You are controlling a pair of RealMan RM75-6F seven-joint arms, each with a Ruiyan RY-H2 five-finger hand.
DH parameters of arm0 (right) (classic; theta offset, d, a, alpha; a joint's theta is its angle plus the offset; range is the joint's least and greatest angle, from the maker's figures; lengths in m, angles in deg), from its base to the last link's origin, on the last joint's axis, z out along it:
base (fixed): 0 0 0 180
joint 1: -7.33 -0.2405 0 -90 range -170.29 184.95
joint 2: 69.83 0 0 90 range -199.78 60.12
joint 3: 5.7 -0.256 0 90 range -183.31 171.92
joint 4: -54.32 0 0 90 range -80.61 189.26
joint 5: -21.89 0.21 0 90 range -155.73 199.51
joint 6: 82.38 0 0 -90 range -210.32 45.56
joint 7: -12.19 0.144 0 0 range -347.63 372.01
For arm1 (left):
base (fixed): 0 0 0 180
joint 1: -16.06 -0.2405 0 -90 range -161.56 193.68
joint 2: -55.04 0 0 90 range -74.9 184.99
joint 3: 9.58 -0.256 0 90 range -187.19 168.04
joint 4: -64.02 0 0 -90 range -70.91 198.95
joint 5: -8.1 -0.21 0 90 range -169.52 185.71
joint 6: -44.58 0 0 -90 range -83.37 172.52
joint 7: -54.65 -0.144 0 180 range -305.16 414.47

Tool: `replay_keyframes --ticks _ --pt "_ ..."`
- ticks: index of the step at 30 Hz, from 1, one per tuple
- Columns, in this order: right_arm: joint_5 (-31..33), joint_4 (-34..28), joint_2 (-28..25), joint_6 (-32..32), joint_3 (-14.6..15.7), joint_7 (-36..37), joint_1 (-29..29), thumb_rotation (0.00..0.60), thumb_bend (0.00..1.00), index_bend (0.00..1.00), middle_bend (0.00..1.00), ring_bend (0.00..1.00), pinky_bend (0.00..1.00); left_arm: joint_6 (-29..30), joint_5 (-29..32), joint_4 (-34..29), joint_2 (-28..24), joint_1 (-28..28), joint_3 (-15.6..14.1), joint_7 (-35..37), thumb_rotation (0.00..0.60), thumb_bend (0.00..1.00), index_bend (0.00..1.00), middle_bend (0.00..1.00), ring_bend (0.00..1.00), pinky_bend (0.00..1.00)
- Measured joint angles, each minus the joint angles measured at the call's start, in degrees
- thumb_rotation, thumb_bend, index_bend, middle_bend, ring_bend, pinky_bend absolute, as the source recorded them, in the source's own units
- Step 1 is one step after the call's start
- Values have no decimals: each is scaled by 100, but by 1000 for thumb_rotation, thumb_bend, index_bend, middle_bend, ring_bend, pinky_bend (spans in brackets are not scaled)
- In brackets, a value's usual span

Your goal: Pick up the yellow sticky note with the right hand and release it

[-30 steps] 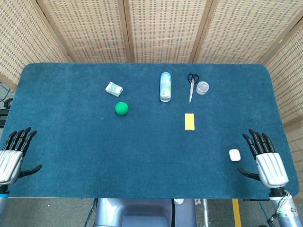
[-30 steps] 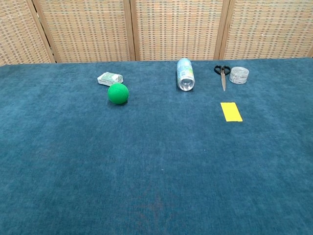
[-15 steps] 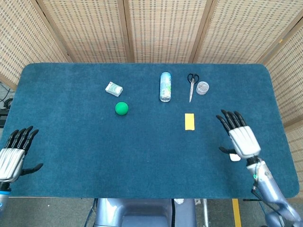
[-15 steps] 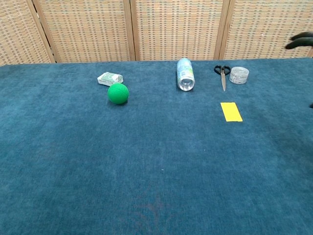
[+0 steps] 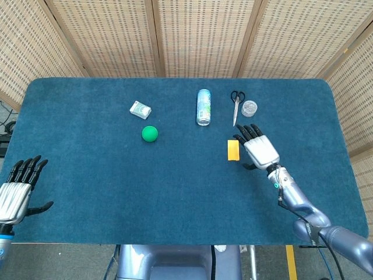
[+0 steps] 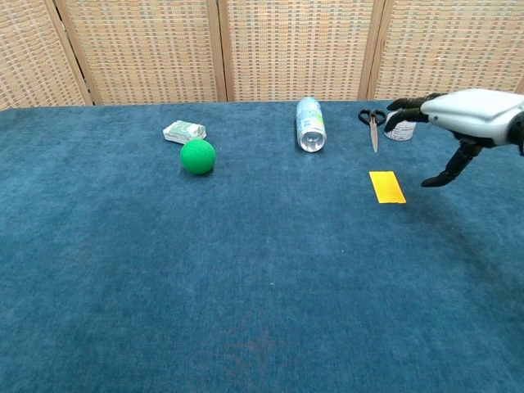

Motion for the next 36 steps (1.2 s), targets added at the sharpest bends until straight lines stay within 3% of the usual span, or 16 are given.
replay_keyframes --ticks 19,36 --pt "342 1132 1012 476 124 -363 -537 600 260 203 0 0 10 -53 16 -44 -31 25 -9 58 600 2 21 0 0 0" --pt "626 1904 1555 657 172 -742 -823 600 260 212 0 0 9 -86 47 -75 -48 38 -9 105 600 2 21 0 0 0"
